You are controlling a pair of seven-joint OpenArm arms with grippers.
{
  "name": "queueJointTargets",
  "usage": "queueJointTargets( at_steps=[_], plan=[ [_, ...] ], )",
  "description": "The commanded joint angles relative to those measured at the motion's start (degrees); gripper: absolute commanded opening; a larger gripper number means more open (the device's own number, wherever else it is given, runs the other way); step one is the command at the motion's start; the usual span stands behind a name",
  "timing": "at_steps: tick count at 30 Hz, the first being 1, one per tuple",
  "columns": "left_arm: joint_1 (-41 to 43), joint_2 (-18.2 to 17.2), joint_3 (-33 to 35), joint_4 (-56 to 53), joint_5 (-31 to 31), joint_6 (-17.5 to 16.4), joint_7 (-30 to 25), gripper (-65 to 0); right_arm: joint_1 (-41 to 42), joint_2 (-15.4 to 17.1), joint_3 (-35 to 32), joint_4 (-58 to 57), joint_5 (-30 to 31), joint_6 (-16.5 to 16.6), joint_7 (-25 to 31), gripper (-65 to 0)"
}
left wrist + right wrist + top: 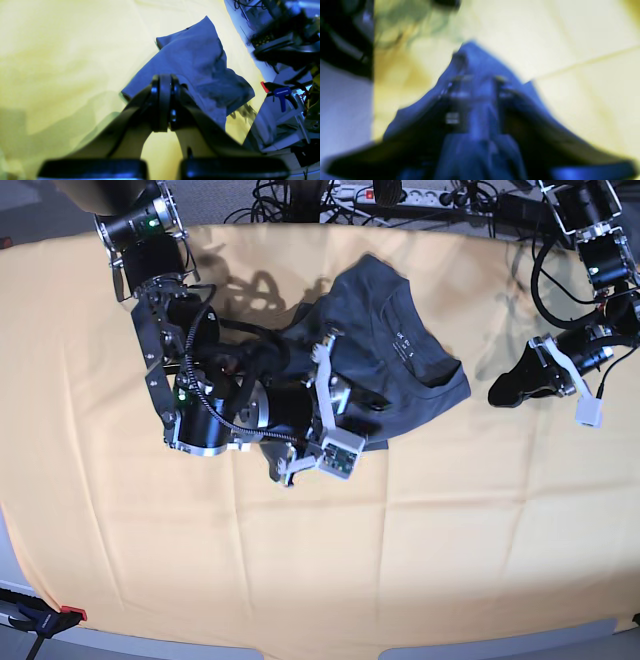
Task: Fold the T-shirt properly
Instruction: 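Release the folded end and move the right gripper away from the shirt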
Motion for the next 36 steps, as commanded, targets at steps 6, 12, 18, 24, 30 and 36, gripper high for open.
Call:
queueJointTargets(
  at_steps=[6,12,18,24,30,36],
  plan=[
    [-0.8,-1.1,-0.3,0.9,-1.3,-0.5,-1.0,-65.0,6.6,-2.8,-5.5,-8.8,-12.1,-2.9,9.6,-25.2],
    [-0.8,-1.1,-0.3,0.9,-1.3,-0.5,-1.0,-65.0,10.2,-3.7,-9.6,-17.8,-14.4,-2.0,12.8,-26.1],
    [-0.8,-1.1,-0.3,0.9,-1.3,-0.5,-0.9,-65.0,10.3,-3.7,-9.6,-25.5,-20.0,-2.5,19.1,-31.6],
    [-0.8,-1.1,-0.3,0.9,-1.3,-0.5,-1.0,-65.0,10.3,-3.7,-9.6,-28.2,-20.1,-2.4,19.2,-49.0],
    [-0.8,-1.1,-0.3,0.9,-1.3,-0.5,-1.0,-65.0,10.7,-3.7,-9.6,-28.2,-20.2,-2.4,20.8,-65.0],
    [-0.8,-1.1,-0.3,0.9,-1.3,-0.5,-1.0,-65.0,13.9,-3.7,-9.5,-27.4,-20.2,-5.3,21.0,-65.0]
  ],
)
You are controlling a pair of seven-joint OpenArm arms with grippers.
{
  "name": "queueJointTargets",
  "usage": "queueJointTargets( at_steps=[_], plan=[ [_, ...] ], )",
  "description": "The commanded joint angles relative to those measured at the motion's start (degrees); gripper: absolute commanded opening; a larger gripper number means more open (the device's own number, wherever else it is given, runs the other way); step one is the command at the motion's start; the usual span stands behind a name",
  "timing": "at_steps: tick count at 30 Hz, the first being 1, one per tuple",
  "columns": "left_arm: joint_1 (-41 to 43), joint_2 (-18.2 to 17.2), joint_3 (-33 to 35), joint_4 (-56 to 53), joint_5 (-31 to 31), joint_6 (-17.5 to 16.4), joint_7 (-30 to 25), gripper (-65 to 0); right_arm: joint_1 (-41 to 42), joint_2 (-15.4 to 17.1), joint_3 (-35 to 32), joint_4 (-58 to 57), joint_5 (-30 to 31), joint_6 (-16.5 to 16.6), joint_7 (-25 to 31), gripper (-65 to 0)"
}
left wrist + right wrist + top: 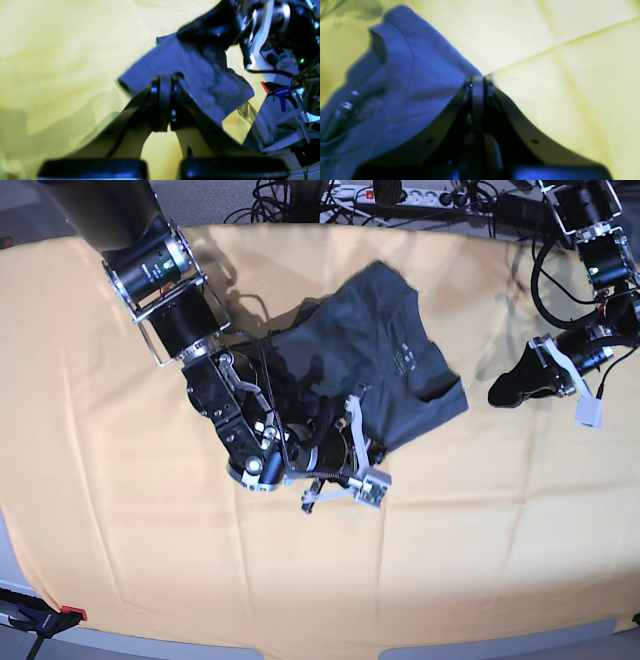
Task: Fold the T-shirt properly
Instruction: 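Release the folded end and move the right gripper away from the shirt, then grasp the folded bundle's sides with both grippers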
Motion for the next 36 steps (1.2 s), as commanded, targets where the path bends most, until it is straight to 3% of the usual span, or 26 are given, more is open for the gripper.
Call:
queueJointTargets(
  at_steps=[1,3,8,12,14,15,18,19,20,22,24,27,29,32,36],
  plan=[
    [-0.8,-1.1,-0.3,0.9,-1.6,-0.5,-0.9,-65.0,2.4,-0.3,0.3,1.2,0.7,-1.3,2.0,-65.0],
    [-0.8,-1.1,-0.3,0.9,-1.6,-0.5,-0.8,-65.0,3.2,-0.3,0.3,1.2,0.5,-2.8,2.1,-65.0],
    [-0.8,-1.1,-0.3,0.9,-1.6,-0.5,-0.8,-65.0,3.1,-0.3,0.3,1.2,-1.5,-3.1,2.3,-65.0],
    [-0.8,-1.1,-0.3,0.9,-1.6,-0.5,-0.8,-65.0,2.3,-0.3,0.3,1.2,-9.8,-10.2,4.8,-65.0],
    [-0.8,-1.1,-0.3,0.9,-2.1,-0.3,-0.8,-65.0,2.0,-0.3,0.3,1.2,-8.9,-9.9,5.2,-65.0],
    [-0.8,-1.1,-0.3,0.9,-2.9,-0.3,-0.8,-65.0,2.0,-0.3,0.3,1.2,-7.6,-9.2,5.0,-59.3],
    [-0.9,-1.1,-0.3,0.9,-7.0,-0.3,0.2,-65.0,3.1,-0.4,0.3,1.2,-3.1,-8.1,1.0,-29.1],
    [-1.0,-1.1,-0.3,0.9,-7.0,-0.3,2.0,-65.0,3.7,-0.5,0.3,1.4,-1.3,-7.6,-1.2,-21.5],
    [-1.2,-1.1,-0.3,1.0,-7.0,-0.3,3.6,-65.0,4.5,-0.4,0.3,1.7,0.4,-6.4,-3.5,-19.6],
    [-1.8,-1.1,-0.3,1.7,-7.0,-0.4,5.6,-65.0,6.0,-0.3,0.5,3.5,1.2,-5.7,-7.3,-23.2],
    [-1.7,-1.0,-0.3,3.3,-7.0,-0.9,5.6,-65.0,6.7,-0.1,2.4,6.9,0.5,-8.2,-8.7,-33.5],
    [-1.7,-0.8,0.3,7.9,-7.0,-0.9,5.6,-65.0,6.7,0.8,7.6,11.1,-0.7,-9.1,-10.3,-63.3],
    [-1.5,-0.8,2.6,11.8,-7.0,-0.9,5.6,-65.0,6.5,1.6,11.0,11.1,-0.5,-7.8,-9.7,-65.0],
    [-0.2,-0.6,8.7,17.1,-7.0,-0.9,5.6,-65.0,4.5,3.2,14.7,10.9,-0.5,-3.2,-7.9,-65.0],
    [0.1,0.3,19.0,20.4,-3.5,-0.9,5.6,-65.0,1.0,7.7,14.9,10.1,-0.3,-0.7,-4.6,-65.0]
  ],
)
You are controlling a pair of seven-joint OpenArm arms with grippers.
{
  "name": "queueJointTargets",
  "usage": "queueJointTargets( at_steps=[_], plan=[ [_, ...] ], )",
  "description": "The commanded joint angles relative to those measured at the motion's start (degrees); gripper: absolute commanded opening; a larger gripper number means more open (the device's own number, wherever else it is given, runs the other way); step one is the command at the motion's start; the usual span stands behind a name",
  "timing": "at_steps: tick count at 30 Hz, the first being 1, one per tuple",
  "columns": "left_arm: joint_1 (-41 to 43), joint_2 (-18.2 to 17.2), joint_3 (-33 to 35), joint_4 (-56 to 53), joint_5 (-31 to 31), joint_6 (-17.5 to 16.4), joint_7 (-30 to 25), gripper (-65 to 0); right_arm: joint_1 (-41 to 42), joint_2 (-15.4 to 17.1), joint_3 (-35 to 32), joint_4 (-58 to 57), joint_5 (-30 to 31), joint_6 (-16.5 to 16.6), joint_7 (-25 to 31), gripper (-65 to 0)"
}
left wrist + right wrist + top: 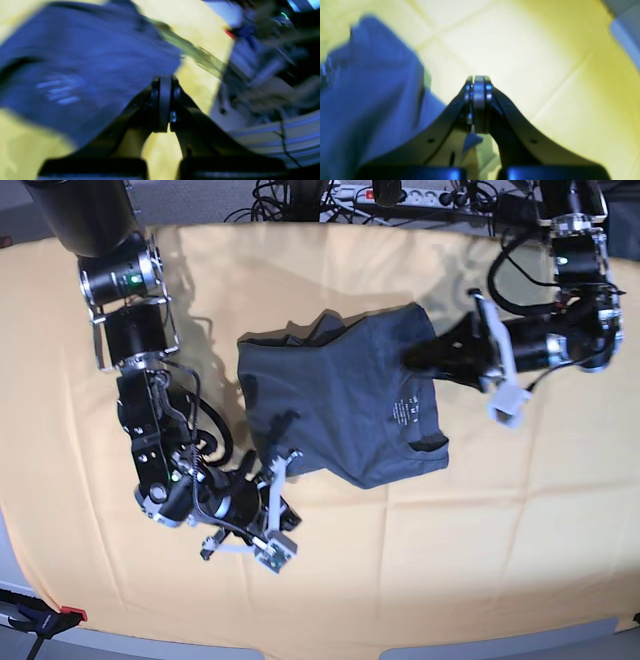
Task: Fold the T-shirt properly
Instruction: 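Grasp the folded bundle's sides with both grippers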
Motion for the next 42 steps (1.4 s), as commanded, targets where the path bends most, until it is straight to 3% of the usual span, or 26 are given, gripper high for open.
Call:
queueJointTargets(
  at_steps=[1,6,14,17,21,26,30,31,32,34,38,42],
  plan=[
    [-0.9,-0.7,1.9,1.0,1.9,-0.4,-0.3,-65.0,1.3,1.2,0.3,-0.3,0.5,0.4,2.3,-65.0],
    [-0.5,-0.8,11.9,0.8,20.5,-0.4,-8.1,-65.0,1.2,3.0,0.3,-11.1,3.5,5.8,7.0,-65.0],
    [1.7,-0.8,18.8,-1.3,41.1,0.0,-19.2,-65.0,1.2,2.8,-1.4,-15.2,3.5,5.8,8.3,-65.0],
    [1.7,-1.6,18.7,-3.3,47.8,2.4,-23.2,-65.0,1.2,3.6,-1.7,-15.1,5.3,5.8,4.4,-65.0],
    [1.7,-4.8,18.7,-6.7,53.5,5.1,-29.1,-65.0,0.5,6.7,-1.7,-13.8,17.0,5.8,-4.1,-65.0],
    [-0.9,-6.8,18.8,-11.6,58.9,8.2,-36.5,-65.0,-5.0,12.2,-1.5,-5.6,20.8,5.8,-5.2,-65.0],
    [-5.9,-6.3,18.8,-19.9,64.0,11.0,-53.5,-65.0,-12.5,15.0,-1.5,3.8,21.9,3.8,-5.2,-65.0],
    [-7.4,-6.1,18.8,-22.1,64.6,10.8,-55.6,-65.0,-14.3,15.1,-1.5,5.7,21.1,3.1,-5.1,-65.0],
    [-8.9,-5.8,18.8,-23.8,64.8,10.2,-55.5,-65.0,-15.8,15.1,-1.5,7.5,19.6,2.3,-4.7,-65.0],
    [-11.1,-5.7,18.8,-23.8,61.7,7.6,-49.1,-65.0,-17.3,15.1,-1.5,10.0,14.2,-0.2,-2.0,-65.0],
    [-12.1,-5.8,18.4,-17.3,45.2,5.7,-31.6,-65.0,-14.6,15.0,-1.5,10.9,4.6,-5.4,3.7,-65.0],
    [-9.2,-5.9,17.1,-9.6,32.8,5.7,-20.1,-65.0,-10.6,14.3,-1.5,10.9,3.7,-6.0,4.2,-65.0]
  ],
)
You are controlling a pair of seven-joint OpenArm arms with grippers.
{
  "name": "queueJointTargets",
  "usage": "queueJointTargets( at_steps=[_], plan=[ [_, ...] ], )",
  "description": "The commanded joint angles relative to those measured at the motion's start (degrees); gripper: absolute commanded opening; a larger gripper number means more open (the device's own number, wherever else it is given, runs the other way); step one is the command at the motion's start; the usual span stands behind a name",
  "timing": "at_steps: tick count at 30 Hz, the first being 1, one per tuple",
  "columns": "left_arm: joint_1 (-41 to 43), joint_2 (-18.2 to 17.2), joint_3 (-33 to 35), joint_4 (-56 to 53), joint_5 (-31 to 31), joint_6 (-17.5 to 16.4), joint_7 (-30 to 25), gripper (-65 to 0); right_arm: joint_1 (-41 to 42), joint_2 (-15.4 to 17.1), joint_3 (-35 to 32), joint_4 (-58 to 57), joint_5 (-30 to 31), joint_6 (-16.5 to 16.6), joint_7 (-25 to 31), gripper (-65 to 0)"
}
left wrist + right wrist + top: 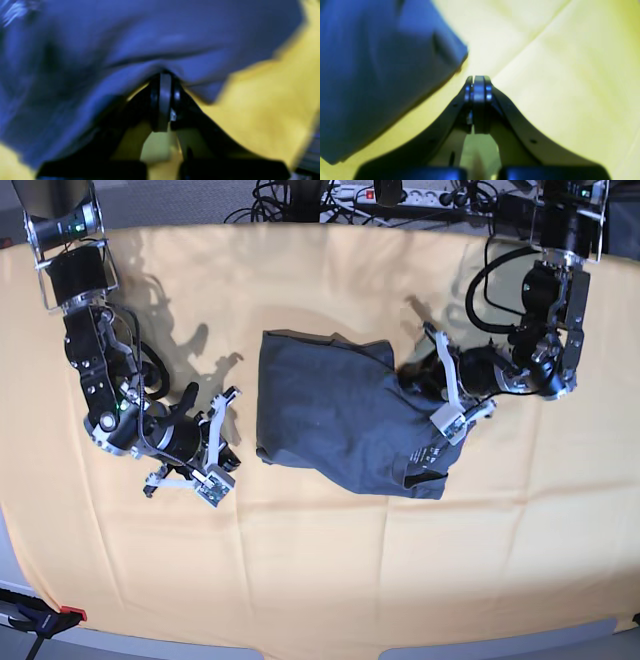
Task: Fold the T-shirt properly
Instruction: 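Grasp the folded bundle's sides with both grippers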
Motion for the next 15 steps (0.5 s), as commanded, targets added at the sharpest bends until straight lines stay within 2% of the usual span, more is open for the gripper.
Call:
queueJointTargets(
  at_steps=[1,5,7,9,12,15],
  plan=[
    [-0.3,-0.5,-1.0,2.1,-2.0,-0.3,0.5,-65.0,2.4,-0.1,0.3,1.0,0.4,0.2,2.1,-65.0],
    [2.7,-0.5,-1.4,5.7,-7.0,-0.6,5.1,-65.0,5.6,-2.9,0.3,-1.7,0.4,4.2,4.7,-65.0],
    [4.5,-0.5,-1.4,6.1,-7.6,-2.6,6.2,-65.0,7.1,-5.2,0.3,-6.0,0.3,6.1,6.0,-65.0],
    [6.0,-0.5,-1.4,6.0,-5.4,-3.3,6.2,-65.0,9.1,-7.8,0.2,-11.4,-0.6,7.5,8.0,-65.0],
    [7.8,-0.5,-1.4,6.0,1.0,-3.2,4.3,-65.0,12.7,-11.5,0.2,-20.5,-3.0,9.1,9.2,-65.0],
    [9.1,-0.5,-1.4,5.7,8.4,-0.4,-1.4,-65.0,15.6,-14.2,0.2,-29.2,-3.3,11.1,9.6,-65.0]
  ],
)
